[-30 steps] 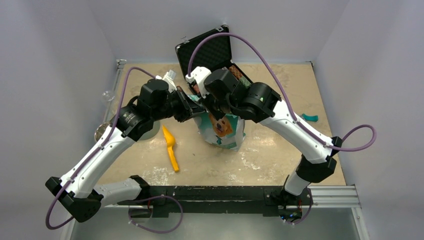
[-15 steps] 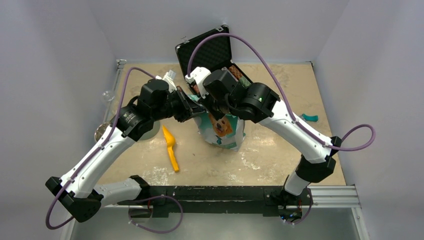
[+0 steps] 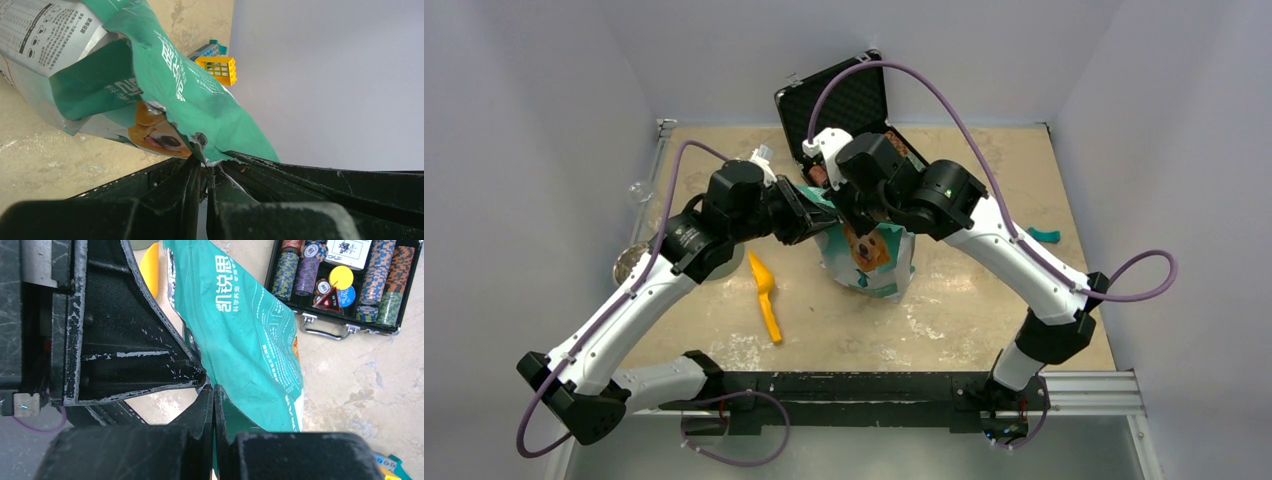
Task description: Serve the pet food
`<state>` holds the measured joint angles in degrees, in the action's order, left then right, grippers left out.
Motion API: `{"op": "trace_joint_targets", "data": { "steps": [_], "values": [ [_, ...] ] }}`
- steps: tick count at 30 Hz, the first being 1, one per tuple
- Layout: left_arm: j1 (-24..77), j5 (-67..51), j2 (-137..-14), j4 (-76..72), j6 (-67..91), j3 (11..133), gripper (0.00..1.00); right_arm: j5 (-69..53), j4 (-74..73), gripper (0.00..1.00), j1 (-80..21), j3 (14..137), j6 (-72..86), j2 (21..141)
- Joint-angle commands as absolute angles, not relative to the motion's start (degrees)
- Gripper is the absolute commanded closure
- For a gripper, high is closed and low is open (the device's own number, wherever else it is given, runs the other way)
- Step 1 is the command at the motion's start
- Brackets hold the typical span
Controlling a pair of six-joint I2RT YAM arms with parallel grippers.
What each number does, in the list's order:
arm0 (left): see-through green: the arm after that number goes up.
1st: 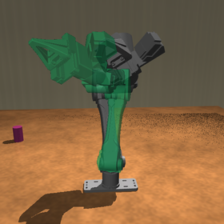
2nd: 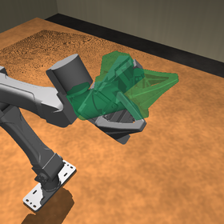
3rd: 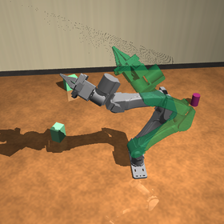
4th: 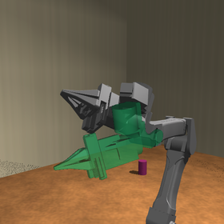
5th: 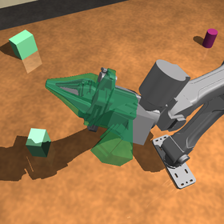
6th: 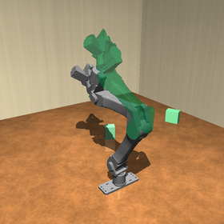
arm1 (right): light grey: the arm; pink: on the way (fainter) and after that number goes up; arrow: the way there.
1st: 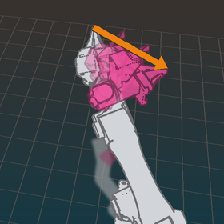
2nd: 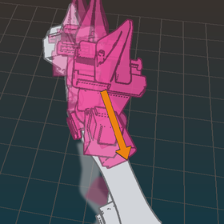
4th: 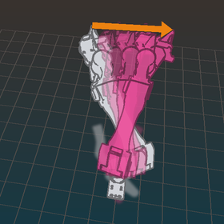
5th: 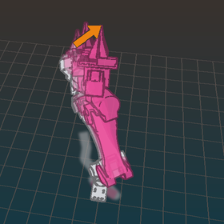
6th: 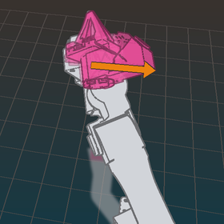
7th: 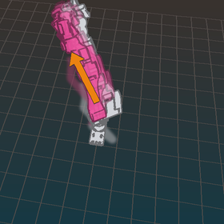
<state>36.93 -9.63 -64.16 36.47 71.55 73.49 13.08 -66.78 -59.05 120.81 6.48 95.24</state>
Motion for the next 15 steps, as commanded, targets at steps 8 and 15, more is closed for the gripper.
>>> {"op": "trace_joint_targets", "data": {
  "steps": [8, 15],
  "values": [
    [36.78, -5.93, -65.04, 31.55, 75.29, 72.68, 0.71, 7.87, -65.19, 1.0, -58.9, 122.24, 9.33, 93.67],
    [36.8, -2.37, -65.86, 29.11, 75.12, 72.78, 0.79, 8.03, -66.18, 1.0, -58.89, 123.32, 9.38, 94.4]
  ]
}}
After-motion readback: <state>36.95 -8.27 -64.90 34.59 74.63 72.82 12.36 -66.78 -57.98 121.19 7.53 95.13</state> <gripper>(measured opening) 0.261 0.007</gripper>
